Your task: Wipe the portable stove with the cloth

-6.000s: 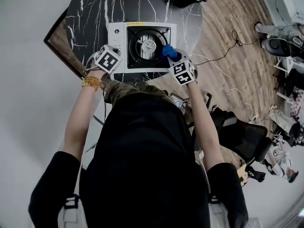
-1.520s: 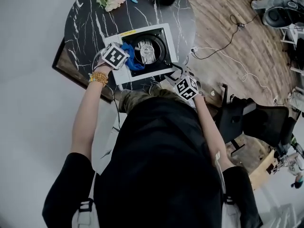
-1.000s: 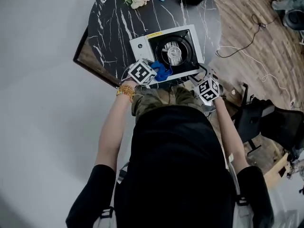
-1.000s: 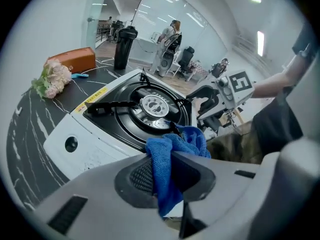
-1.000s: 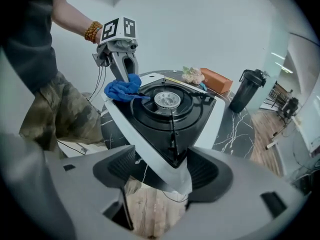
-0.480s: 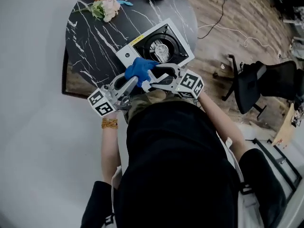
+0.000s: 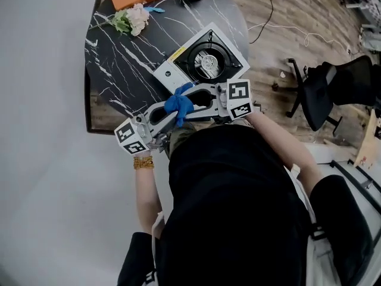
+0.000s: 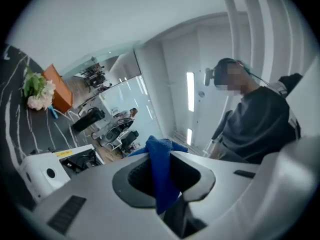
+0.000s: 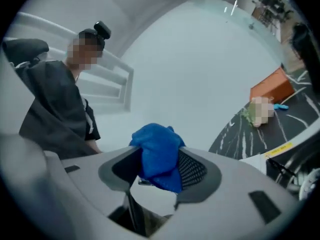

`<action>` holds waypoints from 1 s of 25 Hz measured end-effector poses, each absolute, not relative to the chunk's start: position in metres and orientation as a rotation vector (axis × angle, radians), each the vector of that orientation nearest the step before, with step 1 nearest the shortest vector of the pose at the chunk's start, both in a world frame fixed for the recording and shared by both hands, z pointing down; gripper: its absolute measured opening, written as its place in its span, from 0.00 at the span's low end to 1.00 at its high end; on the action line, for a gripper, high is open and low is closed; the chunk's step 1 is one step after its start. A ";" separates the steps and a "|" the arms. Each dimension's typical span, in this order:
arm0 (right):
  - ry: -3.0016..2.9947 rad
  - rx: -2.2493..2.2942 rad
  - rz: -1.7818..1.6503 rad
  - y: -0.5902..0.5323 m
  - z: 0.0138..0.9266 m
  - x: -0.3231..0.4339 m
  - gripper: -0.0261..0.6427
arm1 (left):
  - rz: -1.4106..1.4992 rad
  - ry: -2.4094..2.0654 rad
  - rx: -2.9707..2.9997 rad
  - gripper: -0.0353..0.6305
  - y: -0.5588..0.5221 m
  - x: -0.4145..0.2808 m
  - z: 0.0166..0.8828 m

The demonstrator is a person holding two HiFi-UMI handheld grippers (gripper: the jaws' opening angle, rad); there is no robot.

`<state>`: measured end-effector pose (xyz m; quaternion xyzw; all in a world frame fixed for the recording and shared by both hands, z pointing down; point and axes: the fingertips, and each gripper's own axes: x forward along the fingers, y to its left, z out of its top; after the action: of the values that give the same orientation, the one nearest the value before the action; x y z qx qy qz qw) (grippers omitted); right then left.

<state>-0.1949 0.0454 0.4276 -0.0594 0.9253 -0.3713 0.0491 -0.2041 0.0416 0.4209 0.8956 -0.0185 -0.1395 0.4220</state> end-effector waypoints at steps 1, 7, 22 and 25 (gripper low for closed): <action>2.832 -0.250 -1.142 0.040 0.436 -0.193 0.30 | -0.345 -0.085 2.203 0.16 0.033 -0.205 0.432; 3.037 -0.769 -1.138 -0.034 0.503 -0.131 0.19 | 0.070 -0.344 2.231 0.32 0.010 -0.195 0.521; 3.773 -1.463 -1.344 -0.150 0.652 -0.048 0.18 | 0.796 -0.532 2.057 0.36 0.022 -0.215 0.657; 3.803 -1.364 -1.360 -0.139 0.650 -0.063 0.18 | 0.835 -0.524 2.047 0.36 0.027 -0.214 0.664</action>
<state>-0.0632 -0.1392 0.6504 -0.2709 0.7555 -0.2701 -0.5318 -0.2142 0.0271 0.6637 0.8172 -0.2090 0.3333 0.4213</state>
